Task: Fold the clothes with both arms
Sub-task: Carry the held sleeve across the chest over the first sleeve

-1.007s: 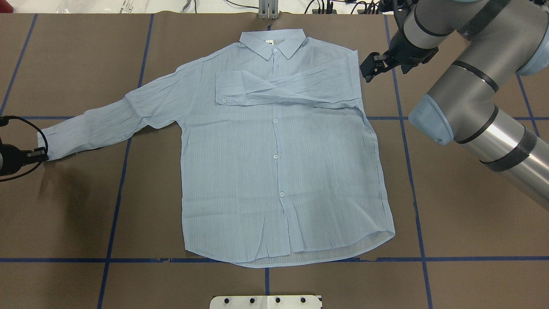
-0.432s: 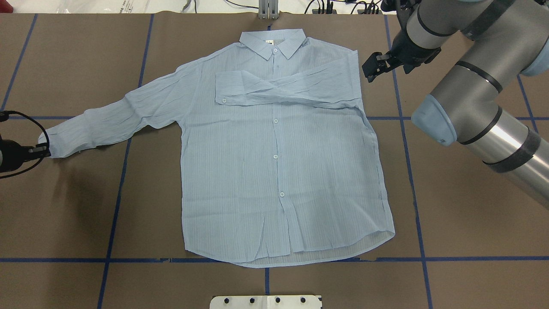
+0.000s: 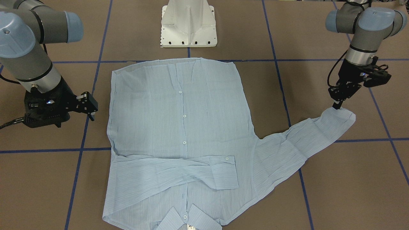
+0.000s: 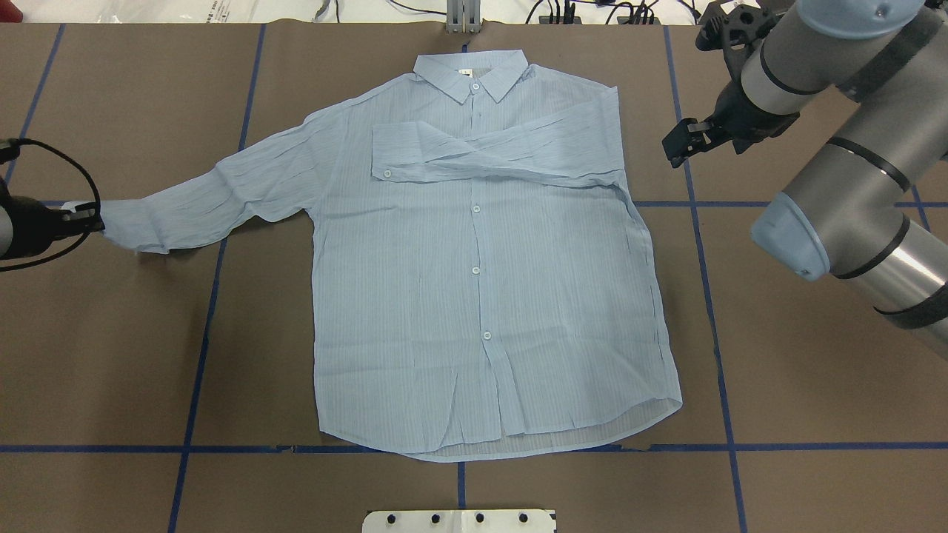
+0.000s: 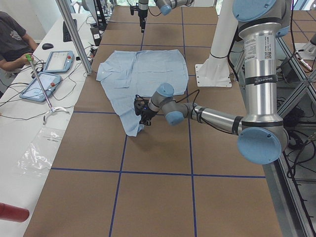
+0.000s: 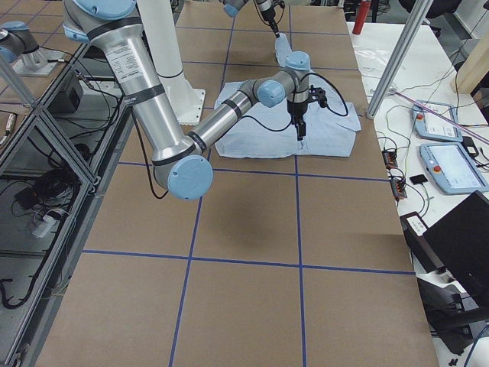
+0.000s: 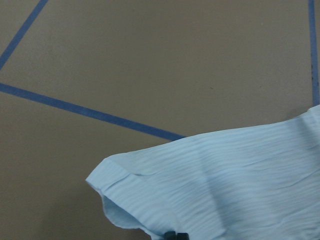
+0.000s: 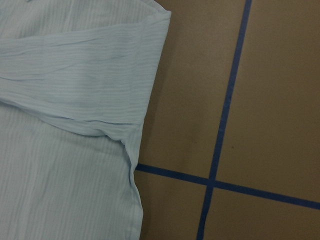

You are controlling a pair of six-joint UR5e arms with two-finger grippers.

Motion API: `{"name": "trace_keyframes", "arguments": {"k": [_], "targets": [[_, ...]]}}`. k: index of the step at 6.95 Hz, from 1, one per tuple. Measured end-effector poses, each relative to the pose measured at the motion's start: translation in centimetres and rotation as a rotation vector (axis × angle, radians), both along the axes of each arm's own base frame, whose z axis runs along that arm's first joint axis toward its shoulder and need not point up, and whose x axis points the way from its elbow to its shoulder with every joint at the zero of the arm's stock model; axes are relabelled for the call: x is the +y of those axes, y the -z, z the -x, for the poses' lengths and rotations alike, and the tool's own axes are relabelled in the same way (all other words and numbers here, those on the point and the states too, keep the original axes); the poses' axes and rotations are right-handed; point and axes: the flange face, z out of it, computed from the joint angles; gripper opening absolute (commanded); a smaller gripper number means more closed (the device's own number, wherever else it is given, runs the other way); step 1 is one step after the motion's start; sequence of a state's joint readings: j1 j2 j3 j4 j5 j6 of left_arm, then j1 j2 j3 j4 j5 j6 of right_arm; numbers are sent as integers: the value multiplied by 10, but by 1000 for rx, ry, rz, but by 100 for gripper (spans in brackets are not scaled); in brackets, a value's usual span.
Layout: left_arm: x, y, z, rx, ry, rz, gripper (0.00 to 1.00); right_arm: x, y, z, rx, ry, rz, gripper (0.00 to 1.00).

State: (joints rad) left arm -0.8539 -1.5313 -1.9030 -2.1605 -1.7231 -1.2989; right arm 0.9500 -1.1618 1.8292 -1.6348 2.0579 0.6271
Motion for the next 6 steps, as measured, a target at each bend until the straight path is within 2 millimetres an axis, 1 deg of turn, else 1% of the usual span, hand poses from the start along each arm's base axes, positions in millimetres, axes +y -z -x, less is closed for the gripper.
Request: {"name": "trace_keyframes", "arguments": {"k": [1, 2, 3, 4, 5, 6], "targets": [[-29, 65, -17, -1, 19, 15, 0, 13, -24, -11, 18, 3, 23, 100], [-57, 126, -40, 9, 42, 40, 0, 25, -48, -26, 39, 13, 38, 100], [-81, 177, -69, 36, 67, 74, 0, 35, -72, -44, 63, 34, 39, 100], [-100, 217, -107, 78, 90, 118, 0, 41, -94, -63, 84, 53, 41, 100], [-117, 257, -156, 125, 112, 170, 0, 47, -110, -77, 88, 68, 51, 100], [-133, 300, -207, 179, 135, 220, 0, 50, -118, -84, 79, 78, 62, 100]]}}
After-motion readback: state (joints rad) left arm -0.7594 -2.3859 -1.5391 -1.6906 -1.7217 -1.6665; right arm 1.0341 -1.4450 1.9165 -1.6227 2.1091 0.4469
